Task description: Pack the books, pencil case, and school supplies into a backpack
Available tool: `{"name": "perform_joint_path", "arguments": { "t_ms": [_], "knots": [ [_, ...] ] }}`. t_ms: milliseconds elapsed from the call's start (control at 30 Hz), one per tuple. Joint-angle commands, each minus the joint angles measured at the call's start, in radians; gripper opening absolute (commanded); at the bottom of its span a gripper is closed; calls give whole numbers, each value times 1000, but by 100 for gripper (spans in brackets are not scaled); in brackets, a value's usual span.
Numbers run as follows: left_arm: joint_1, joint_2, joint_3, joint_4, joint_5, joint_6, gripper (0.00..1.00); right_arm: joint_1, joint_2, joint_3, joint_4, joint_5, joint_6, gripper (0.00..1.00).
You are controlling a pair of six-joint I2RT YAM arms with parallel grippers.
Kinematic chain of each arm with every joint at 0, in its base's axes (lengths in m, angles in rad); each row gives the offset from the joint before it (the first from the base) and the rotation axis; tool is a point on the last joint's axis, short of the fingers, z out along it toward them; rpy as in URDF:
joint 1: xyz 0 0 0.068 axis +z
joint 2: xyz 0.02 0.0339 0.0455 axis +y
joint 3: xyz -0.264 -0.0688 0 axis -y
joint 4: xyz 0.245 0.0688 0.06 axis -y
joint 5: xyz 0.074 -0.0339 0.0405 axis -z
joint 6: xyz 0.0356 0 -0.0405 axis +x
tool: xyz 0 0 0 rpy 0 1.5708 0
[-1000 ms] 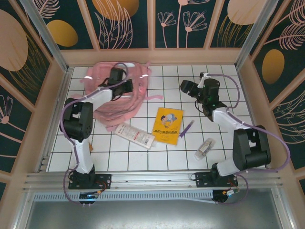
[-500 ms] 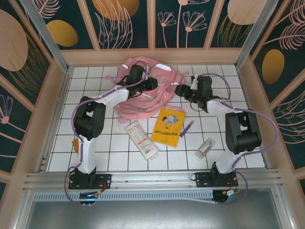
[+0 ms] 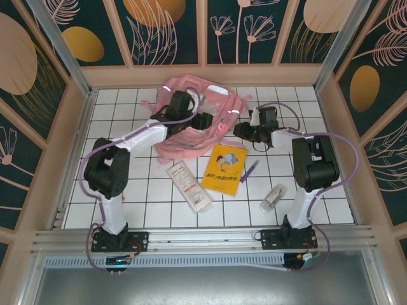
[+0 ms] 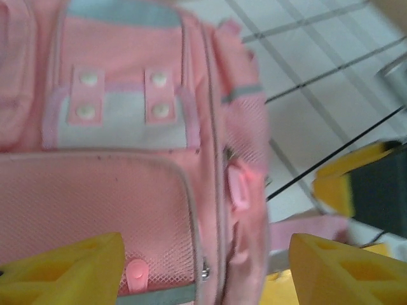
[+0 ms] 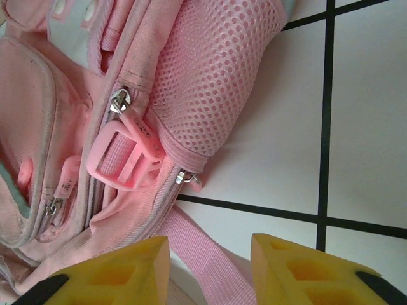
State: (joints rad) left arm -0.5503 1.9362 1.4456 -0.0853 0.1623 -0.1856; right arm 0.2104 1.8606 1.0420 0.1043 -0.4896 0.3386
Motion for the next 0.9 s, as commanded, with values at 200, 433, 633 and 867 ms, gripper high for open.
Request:
{"name": "perform_joint_path", "arguments": {
  "t_ms": [200, 433, 633, 867],
  "knots": [
    [-37, 229, 184, -123, -303, 13, 70, -6, 22, -15, 108, -49, -23, 32],
    [-52, 338, 276, -211, -362, 1, 65, -4, -8, -63, 137, -30, -45, 28],
    [-52, 321, 299, -248, -360, 59, 11, -3, -45, -81, 149, -38, -121, 37],
    [-50, 110, 201, -164, -339, 190, 0, 3, 19, 22, 44, -186, -204, 44]
  ]
}}
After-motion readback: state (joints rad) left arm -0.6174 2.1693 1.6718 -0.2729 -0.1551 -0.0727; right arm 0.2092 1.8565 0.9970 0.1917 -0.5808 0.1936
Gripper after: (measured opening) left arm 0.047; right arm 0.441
